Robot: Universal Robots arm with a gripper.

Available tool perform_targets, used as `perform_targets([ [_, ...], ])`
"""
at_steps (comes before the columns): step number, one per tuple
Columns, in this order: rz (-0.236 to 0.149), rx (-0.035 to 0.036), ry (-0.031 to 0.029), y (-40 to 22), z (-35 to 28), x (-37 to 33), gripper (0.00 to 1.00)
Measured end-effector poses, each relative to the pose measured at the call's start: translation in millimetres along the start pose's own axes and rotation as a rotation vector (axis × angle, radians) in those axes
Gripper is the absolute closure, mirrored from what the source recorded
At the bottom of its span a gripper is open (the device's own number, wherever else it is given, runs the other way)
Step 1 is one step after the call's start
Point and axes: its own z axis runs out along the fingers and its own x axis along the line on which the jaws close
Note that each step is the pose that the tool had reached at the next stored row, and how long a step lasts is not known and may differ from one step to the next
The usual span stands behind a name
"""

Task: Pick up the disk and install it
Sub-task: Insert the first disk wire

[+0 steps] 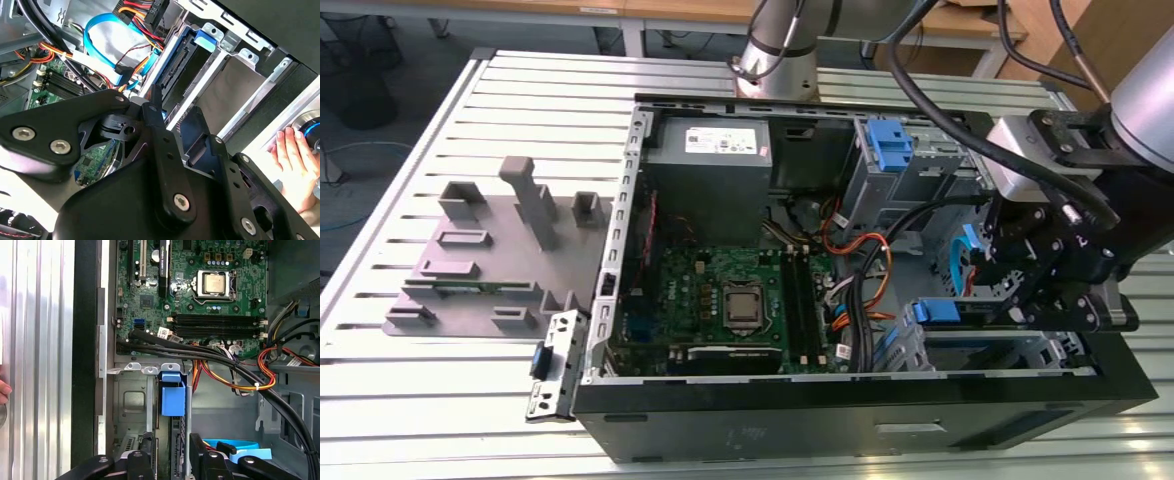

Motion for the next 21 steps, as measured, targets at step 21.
perform_targets([
  [21, 0.0, 0.0007, -0.0014, 0.6, -21.2, -1.2, 0.58],
])
